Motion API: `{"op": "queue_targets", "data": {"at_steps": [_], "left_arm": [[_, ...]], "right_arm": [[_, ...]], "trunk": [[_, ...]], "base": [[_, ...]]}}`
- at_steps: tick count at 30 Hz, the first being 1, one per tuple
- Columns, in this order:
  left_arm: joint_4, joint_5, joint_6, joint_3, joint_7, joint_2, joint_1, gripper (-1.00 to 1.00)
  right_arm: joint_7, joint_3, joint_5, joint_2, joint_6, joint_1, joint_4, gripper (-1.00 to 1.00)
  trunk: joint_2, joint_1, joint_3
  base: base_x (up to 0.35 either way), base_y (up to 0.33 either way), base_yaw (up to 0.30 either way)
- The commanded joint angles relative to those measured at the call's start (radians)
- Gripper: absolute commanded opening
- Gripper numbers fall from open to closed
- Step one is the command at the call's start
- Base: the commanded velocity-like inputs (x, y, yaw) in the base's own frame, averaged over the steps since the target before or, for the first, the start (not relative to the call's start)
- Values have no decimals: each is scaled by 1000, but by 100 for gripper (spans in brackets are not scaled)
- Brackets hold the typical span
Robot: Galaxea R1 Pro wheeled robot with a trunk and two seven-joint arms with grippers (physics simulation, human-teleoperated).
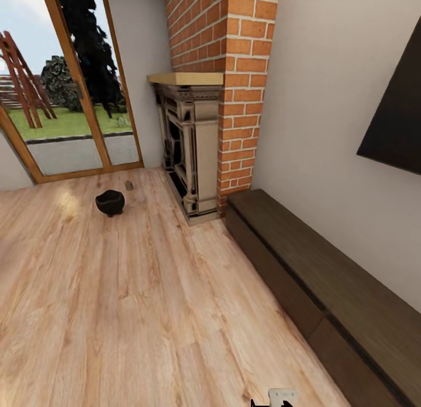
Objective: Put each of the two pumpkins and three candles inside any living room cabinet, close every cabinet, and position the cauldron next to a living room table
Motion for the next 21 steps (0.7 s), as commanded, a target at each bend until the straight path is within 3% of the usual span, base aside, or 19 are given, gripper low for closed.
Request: {"op": "queue_targets", "data": {"at_steps": [1,15,21], "left_arm": [[1,11,-3,-7,-4,0,-1,100],[2,11,-3,-7,-4,0,-1,100],[1,8,-3,-7,-4,1,-1,100]], "right_arm": [[-1,8,-7,1,-6,-1,4,100],[-1,8,-7,1,-6,-2,5,100],[-1,9,-6,1,-5,0,5,100]], "trunk": [[0,0,-1],[0,0,-1],[0,0,-1]], "base": [[284,177,97],[286,167,247],[329,22,75]]}}
